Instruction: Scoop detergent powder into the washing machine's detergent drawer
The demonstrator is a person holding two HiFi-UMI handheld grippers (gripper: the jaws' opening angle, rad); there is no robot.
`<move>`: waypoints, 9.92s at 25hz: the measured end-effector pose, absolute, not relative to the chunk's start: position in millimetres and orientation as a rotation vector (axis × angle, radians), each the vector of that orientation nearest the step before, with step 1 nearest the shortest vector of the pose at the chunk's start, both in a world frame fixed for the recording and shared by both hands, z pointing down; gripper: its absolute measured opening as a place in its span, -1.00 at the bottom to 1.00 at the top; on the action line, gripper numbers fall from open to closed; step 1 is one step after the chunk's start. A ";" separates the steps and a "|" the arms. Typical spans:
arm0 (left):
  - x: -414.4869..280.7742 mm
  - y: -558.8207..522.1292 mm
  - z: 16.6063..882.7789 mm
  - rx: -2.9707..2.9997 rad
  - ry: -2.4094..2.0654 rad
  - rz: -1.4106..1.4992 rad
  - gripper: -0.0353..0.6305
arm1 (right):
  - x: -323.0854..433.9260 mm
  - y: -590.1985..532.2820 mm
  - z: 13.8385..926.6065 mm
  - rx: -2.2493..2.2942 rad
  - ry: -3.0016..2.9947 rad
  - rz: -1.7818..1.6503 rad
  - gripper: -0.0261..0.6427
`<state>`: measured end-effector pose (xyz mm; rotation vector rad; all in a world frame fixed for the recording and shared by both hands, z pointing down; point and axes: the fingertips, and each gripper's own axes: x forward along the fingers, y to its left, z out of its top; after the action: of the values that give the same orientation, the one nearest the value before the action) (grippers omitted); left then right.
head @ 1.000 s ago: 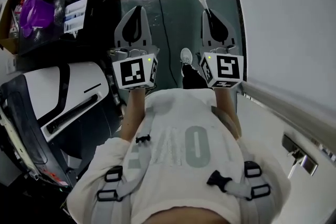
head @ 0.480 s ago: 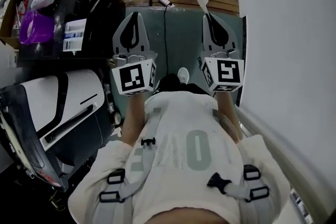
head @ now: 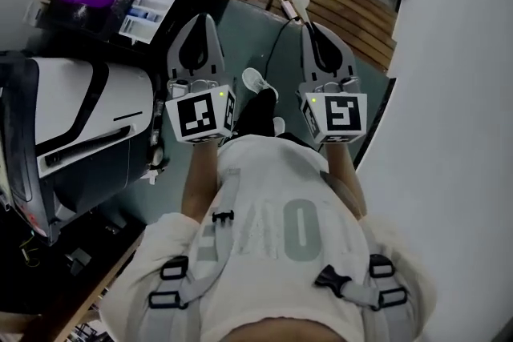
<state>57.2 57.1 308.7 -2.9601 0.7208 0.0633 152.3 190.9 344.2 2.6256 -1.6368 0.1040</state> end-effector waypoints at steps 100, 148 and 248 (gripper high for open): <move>-78.5 -343.5 241.0 -2.246 2.123 -0.081 -0.83 | 84.0 -363.2 263.3 1.484 -2.718 0.060 -0.89; -135.7 -301.0 279.3 -2.127 2.359 -0.029 -0.83 | -26.8 -404.5 354.9 0.371 -2.073 0.229 -0.89; -67.7 -213.1 312.7 -2.297 2.045 -0.116 -0.83 | 146.7 -225.4 366.7 1.625 -2.771 2.348 -0.89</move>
<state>-67.7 -213.1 312.7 -2.2972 2.0453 -0.1157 146.7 -225.4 366.7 1.6249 -2.7706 2.3479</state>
